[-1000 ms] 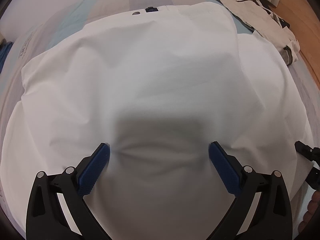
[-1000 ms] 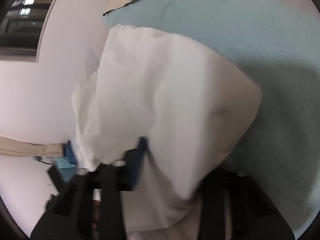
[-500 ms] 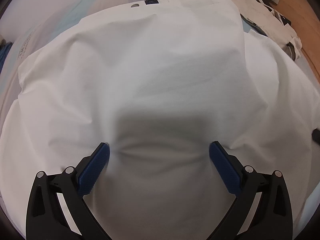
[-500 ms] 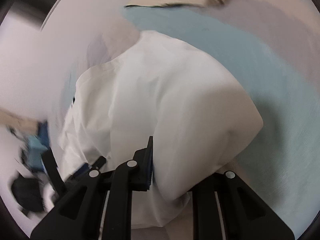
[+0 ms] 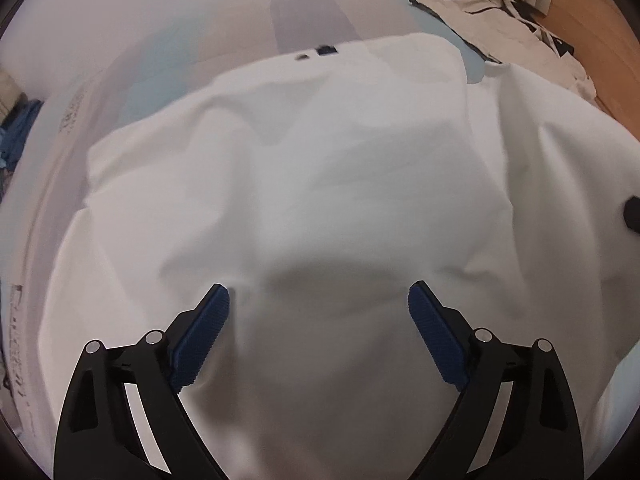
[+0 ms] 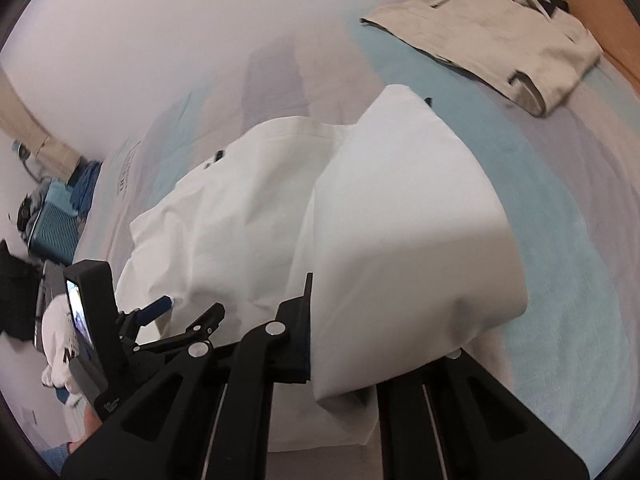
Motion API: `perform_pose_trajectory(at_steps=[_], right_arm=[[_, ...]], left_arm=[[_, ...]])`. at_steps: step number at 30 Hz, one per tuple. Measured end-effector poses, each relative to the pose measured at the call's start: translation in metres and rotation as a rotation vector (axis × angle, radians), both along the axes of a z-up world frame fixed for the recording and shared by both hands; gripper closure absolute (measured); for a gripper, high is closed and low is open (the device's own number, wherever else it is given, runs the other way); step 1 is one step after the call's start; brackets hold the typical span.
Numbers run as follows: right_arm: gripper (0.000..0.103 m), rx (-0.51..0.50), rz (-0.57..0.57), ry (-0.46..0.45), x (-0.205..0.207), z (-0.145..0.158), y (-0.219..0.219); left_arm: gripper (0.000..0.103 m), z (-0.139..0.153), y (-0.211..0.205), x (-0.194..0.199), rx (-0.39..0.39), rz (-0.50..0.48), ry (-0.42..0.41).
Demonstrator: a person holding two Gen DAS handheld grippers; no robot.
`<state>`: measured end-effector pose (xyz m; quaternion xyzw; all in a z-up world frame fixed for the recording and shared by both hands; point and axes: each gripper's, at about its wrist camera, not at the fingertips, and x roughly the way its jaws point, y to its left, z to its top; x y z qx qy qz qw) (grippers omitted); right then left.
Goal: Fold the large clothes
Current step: 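Grasp the white bundle's edge with the right gripper and lift it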
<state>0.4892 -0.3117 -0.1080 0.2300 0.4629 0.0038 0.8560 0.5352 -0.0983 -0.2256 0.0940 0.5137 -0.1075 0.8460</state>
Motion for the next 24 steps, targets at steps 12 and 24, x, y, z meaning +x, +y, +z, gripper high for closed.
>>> perform_pose_trajectory(at_steps=[12, 24], right_arm=[[0.096, -0.173, 0.241, -0.083, 0.009, 0.039, 0.108], [0.096, -0.341, 0.376, -0.144, 0.017, 0.056, 0.19]], left_arm=[[0.011, 0.031, 0.115, -0.036, 0.009, 0.145, -0.049], [0.011, -0.001, 0.205, -0.083, 0.0, 0.282, 0.038]])
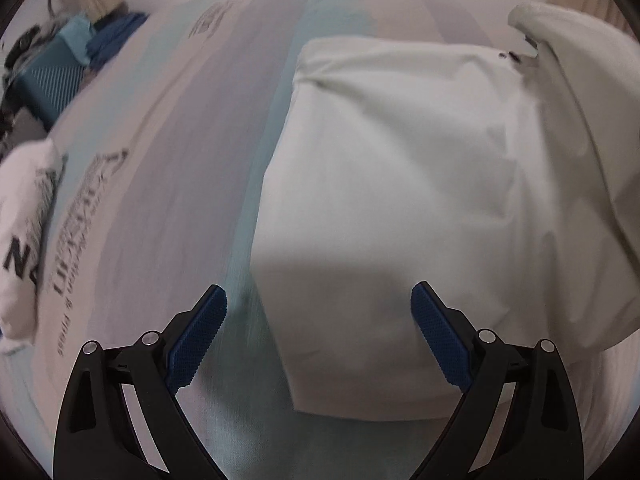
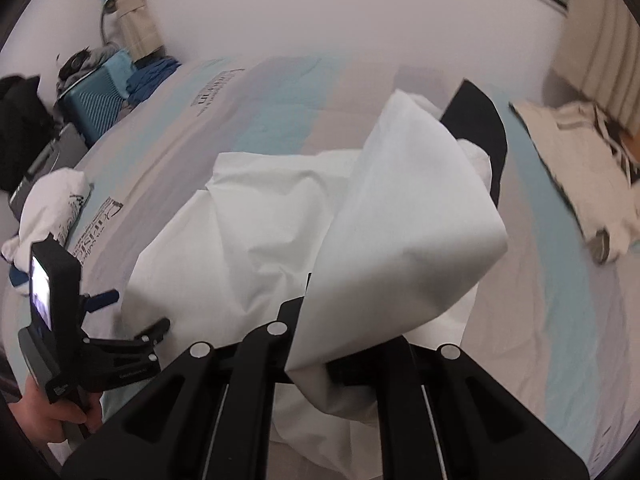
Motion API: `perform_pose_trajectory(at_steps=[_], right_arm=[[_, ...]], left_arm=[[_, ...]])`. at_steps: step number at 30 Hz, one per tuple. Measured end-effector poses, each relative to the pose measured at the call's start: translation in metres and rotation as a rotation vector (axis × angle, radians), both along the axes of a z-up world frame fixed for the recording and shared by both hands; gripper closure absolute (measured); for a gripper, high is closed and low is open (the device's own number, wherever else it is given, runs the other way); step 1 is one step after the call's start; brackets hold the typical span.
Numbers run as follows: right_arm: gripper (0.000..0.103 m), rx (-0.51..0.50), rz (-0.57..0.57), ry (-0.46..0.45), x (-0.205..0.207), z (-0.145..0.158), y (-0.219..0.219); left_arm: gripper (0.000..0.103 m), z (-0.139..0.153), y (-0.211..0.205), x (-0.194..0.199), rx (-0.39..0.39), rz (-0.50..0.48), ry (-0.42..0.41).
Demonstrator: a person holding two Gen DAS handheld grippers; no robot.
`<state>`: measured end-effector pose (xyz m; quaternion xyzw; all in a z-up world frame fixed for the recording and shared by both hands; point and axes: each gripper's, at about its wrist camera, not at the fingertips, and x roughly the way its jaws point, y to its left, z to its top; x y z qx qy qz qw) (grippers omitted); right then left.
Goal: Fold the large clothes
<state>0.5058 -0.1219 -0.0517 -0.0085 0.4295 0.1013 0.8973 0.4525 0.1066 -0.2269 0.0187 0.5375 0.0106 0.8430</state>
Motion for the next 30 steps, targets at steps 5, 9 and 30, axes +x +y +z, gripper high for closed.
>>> perform_pose_trajectory(at_steps=[5, 9, 30], right_arm=[[0.096, -0.091, 0.1, -0.042, -0.009, 0.006, 0.036], [0.096, -0.149, 0.178, -0.057, -0.017, 0.004, 0.06], [0.097, -0.192, 0.49, 0.065, -0.039, -0.063, 0.156]], left_arm=[[0.01, -0.01, 0.01, 0.006, -0.04, 0.017, 0.011], [0.011, -0.006, 0.02, 0.006, -0.067, 0.038, -0.001], [0.01, 0.006, 0.063, -0.036, -0.048, 0.061, -0.047]])
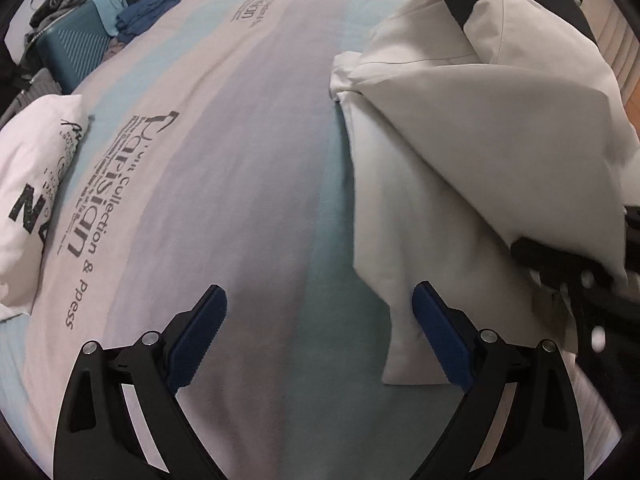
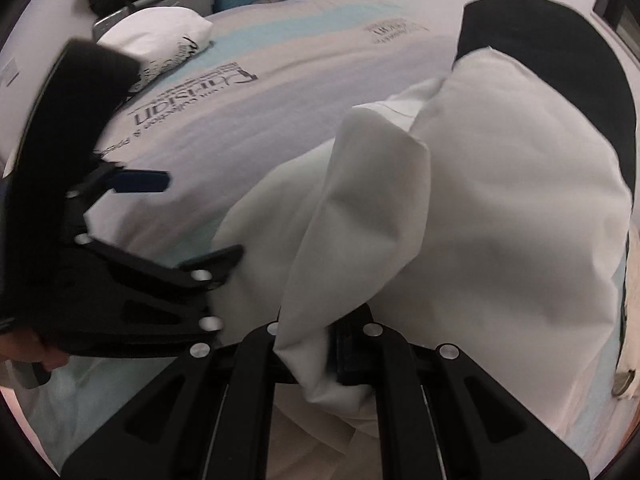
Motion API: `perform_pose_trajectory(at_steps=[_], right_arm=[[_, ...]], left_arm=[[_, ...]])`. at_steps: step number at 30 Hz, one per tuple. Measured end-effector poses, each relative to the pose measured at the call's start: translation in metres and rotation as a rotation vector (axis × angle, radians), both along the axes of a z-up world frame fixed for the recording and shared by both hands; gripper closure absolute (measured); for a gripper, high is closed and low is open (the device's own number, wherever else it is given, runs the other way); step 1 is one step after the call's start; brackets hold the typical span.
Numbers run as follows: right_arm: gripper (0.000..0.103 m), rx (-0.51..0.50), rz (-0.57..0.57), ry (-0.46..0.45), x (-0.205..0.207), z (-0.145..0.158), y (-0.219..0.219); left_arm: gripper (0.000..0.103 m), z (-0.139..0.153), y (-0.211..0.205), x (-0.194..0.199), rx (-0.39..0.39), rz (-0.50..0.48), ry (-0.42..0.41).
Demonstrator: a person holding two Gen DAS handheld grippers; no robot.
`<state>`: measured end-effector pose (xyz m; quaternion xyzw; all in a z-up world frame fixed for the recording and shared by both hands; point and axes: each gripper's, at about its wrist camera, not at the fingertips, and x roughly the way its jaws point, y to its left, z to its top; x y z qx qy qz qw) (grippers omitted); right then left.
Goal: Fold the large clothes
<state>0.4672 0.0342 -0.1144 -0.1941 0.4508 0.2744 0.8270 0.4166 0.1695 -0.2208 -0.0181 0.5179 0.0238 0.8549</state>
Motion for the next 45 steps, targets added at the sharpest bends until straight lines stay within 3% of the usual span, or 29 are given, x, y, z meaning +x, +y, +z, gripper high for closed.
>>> perform_pose_trajectory(at_steps=[26, 28, 32, 35, 41, 45], right_arm=[[0.091, -0.04, 0.012, 0.172, 0.034, -0.055, 0.027], [0.084, -0.04, 0.025, 0.175, 0.033, -0.049, 0.028], [0.054, 0.01, 0.086, 0.199, 0.023, -0.032, 0.024], [0.036, 0.044, 0.124, 0.142, 0.006, -0.008, 0.017], [0.035, 0.15, 0.098, 0.053, -0.002, 0.049, -0.023], [0.035, 0.222, -0.007, 0.001, 0.038, 0.084, -0.063]], left_arm=[[0.011, -0.02, 0.043, -0.013, -0.02, 0.072, 0.033], [0.011, -0.017, 0.048, -0.014, -0.015, 0.081, 0.029], [0.011, -0.004, 0.056, -0.016, -0.016, 0.097, 0.013], [0.011, 0.006, 0.062, -0.014, -0.021, 0.112, 0.004], [0.011, 0.035, 0.067, -0.002, -0.053, 0.096, -0.026], [0.009, 0.065, 0.047, 0.023, -0.106, 0.024, -0.086]])
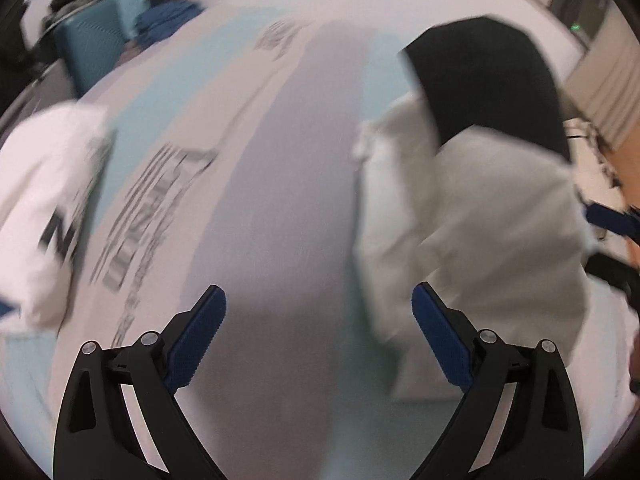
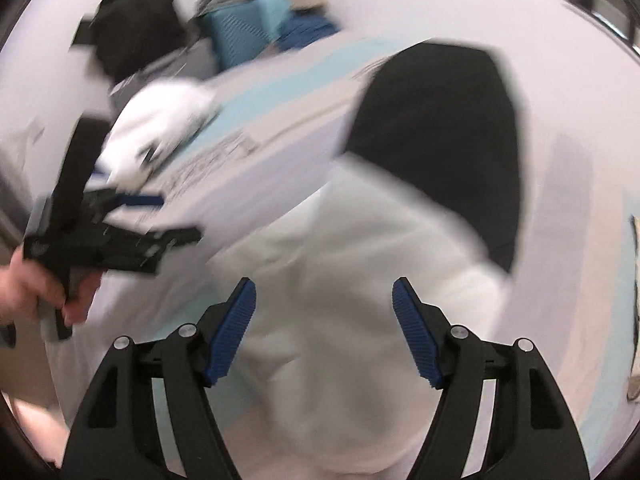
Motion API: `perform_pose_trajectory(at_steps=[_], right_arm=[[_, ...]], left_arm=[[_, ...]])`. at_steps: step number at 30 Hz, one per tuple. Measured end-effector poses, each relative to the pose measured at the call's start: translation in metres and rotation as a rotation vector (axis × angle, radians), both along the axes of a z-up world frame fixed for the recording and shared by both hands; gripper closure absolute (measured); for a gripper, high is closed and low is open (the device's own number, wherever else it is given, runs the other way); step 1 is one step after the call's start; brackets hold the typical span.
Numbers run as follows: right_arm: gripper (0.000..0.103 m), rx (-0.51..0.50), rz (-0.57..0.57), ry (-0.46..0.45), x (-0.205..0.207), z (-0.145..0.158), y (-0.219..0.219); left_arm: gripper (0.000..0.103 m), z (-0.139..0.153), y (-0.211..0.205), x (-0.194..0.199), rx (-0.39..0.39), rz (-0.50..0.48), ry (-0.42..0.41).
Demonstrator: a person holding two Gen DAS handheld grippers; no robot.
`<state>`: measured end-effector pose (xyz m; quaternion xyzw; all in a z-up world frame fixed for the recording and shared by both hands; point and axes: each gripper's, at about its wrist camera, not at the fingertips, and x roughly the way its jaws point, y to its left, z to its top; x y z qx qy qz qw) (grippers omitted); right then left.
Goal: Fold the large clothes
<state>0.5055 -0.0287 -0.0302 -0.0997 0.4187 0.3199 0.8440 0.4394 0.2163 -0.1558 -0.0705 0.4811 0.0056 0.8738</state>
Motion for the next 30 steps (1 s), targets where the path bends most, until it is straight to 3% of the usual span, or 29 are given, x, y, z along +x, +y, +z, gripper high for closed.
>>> perform_pose_trajectory(at_steps=[4, 9, 11, 15, 23, 30], right_arm=[[0.045, 0.018, -0.038, 0.018, 0.059, 0.007, -0.02], [0.05, 0.053, 0.002, 0.115, 0.112, -0.008, -0.028], [0.057, 0.034, 0.005, 0.139, 0.124, -0.021, -0.031], [0.057, 0.04, -0.029, 0.172, 0.135, -0.044, -0.047], [0.055, 0.018, -0.042, 0.241, 0.154, -0.094, -0.062], [0.056, 0.022, -0.033, 0.303, 0.172, -0.127, -0.066]], left_arm=[[0.008, 0.024, -0.04, 0.05, -0.069, -0.098, -0.076], [0.008, 0.022, -0.081, 0.113, -0.171, -0.173, -0.092], [0.007, 0.009, -0.088, 0.131, -0.187, -0.189, -0.063], [0.007, -0.03, -0.094, 0.153, -0.195, -0.182, 0.043], [0.005, -0.066, -0.115, 0.168, -0.094, -0.21, 0.096], [0.004, -0.084, -0.135, 0.173, 0.006, -0.231, 0.093]])
